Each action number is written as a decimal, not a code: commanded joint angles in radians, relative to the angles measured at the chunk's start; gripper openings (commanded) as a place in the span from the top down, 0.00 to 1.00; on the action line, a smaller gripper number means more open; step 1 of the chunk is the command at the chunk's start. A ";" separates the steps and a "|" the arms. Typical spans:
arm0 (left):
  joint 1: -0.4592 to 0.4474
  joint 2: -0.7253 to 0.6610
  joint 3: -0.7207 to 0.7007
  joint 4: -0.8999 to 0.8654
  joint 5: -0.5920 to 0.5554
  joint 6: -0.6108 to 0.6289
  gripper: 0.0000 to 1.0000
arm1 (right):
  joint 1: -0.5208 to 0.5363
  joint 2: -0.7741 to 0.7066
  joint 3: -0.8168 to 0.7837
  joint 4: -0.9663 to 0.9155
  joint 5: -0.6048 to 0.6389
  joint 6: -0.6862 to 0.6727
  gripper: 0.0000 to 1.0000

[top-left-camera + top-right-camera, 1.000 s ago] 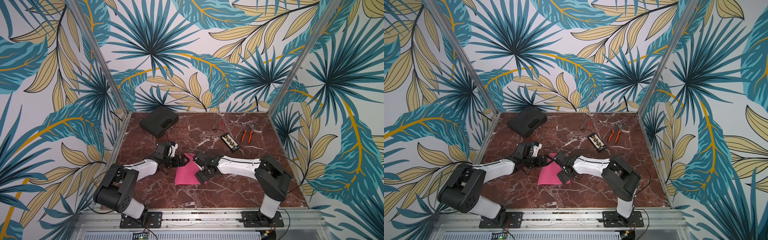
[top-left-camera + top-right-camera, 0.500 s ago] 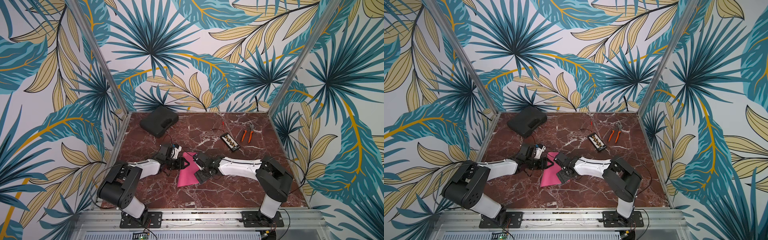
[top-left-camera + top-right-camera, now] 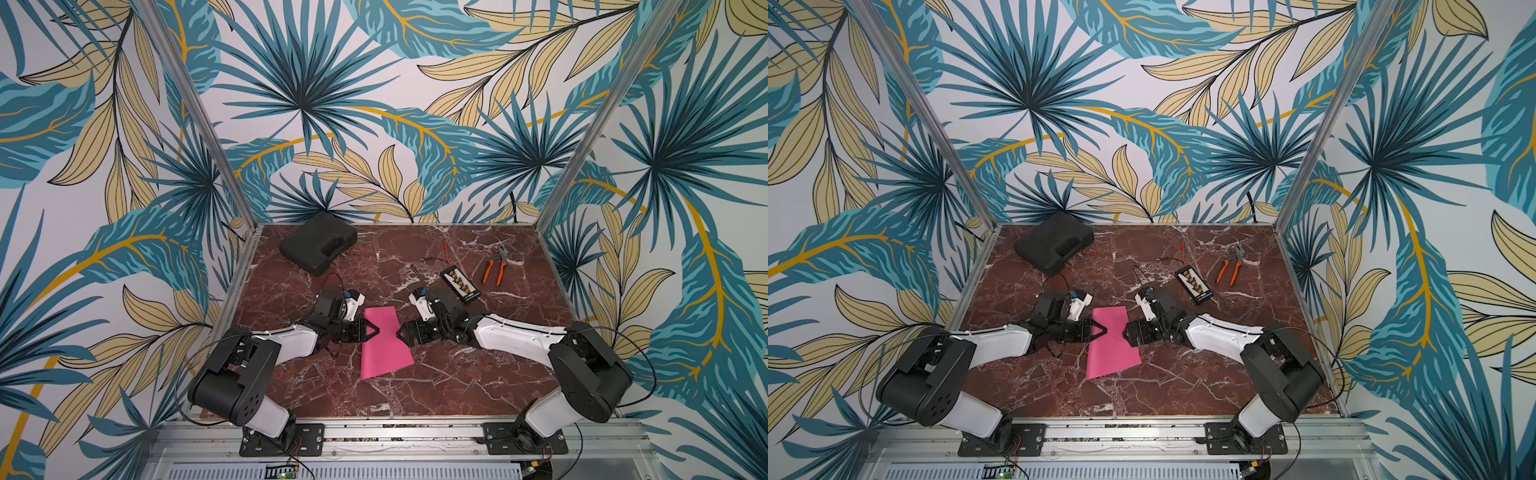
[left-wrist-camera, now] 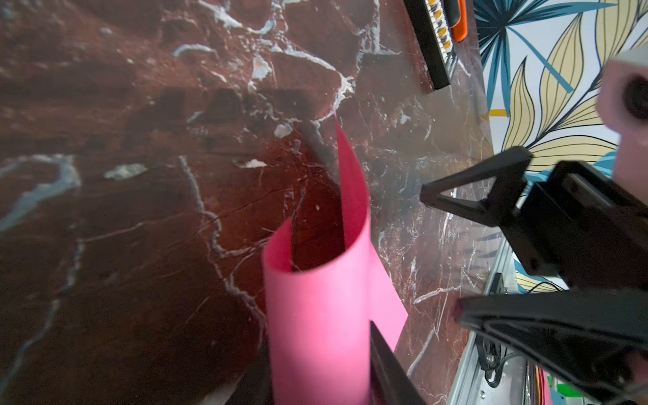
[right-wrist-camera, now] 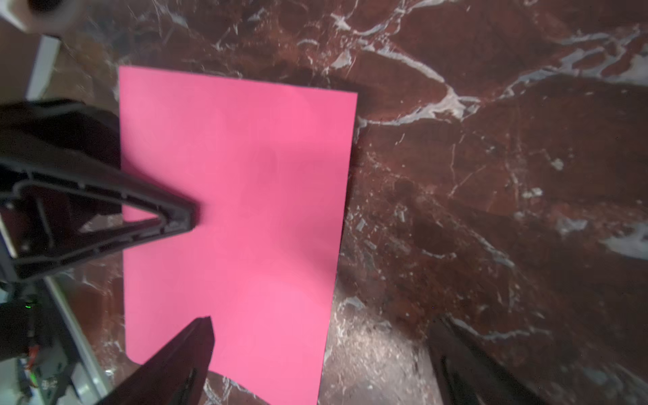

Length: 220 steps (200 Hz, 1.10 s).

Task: Fold the square paper diagonally
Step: Pick up the paper from the center of the board.

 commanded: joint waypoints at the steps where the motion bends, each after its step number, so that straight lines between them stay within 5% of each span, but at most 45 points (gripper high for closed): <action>1: -0.007 -0.034 -0.022 0.092 0.056 -0.011 0.62 | -0.056 0.069 -0.047 0.295 -0.228 0.132 0.08; 31: -0.007 -0.028 -0.029 0.113 0.081 -0.027 0.62 | -0.140 0.202 -0.080 0.602 -0.328 0.291 0.18; 144: -0.006 0.036 -0.043 0.188 0.058 -0.075 0.64 | -0.148 0.322 -0.011 0.607 -0.426 0.263 0.30; 182: -0.006 0.037 -0.041 0.178 0.044 -0.071 0.64 | -0.149 0.299 -0.021 0.591 -0.433 0.250 0.46; 220: -0.006 0.029 -0.039 0.164 0.028 -0.063 0.64 | -0.148 0.253 -0.024 0.518 -0.401 0.199 0.72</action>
